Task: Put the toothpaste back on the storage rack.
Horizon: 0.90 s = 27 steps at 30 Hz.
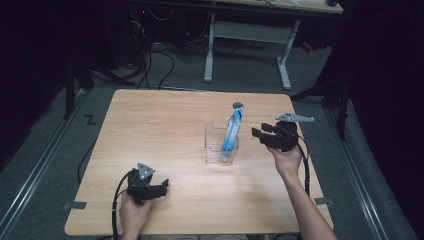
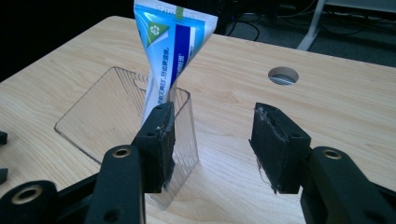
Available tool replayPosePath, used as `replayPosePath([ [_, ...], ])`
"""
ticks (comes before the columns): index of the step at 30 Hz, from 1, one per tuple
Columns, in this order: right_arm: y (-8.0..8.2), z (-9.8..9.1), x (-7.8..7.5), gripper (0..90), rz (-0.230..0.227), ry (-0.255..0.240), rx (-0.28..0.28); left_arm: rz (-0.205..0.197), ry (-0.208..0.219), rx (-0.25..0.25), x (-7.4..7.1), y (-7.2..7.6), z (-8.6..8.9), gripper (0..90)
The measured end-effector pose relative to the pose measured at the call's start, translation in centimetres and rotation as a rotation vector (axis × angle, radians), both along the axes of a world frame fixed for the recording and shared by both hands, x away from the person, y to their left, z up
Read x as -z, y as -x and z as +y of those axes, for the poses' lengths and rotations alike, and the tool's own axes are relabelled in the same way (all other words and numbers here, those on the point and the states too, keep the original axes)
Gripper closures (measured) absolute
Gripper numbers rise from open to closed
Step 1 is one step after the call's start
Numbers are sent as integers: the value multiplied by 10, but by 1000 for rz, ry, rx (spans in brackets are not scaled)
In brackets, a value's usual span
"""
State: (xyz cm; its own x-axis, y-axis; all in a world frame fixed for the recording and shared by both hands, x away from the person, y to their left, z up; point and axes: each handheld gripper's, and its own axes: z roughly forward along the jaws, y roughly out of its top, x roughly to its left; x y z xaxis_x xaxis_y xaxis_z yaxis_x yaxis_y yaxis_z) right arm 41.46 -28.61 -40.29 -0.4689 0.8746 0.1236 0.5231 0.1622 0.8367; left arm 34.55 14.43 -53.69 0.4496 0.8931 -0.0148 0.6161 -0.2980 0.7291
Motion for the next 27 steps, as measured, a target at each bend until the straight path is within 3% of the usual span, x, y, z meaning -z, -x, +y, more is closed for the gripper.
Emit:
replayPosePath([
  [8,7,-7,-2,498,-18,-10,5,0,0,0,0,0,0,152],
  [15,11,-10,-2,498,-12,26,2,0,0,0,0,0,0,152],
  [27,22,-20,1,500,-19,3,11,0,0,0,0,0,0,152],
])
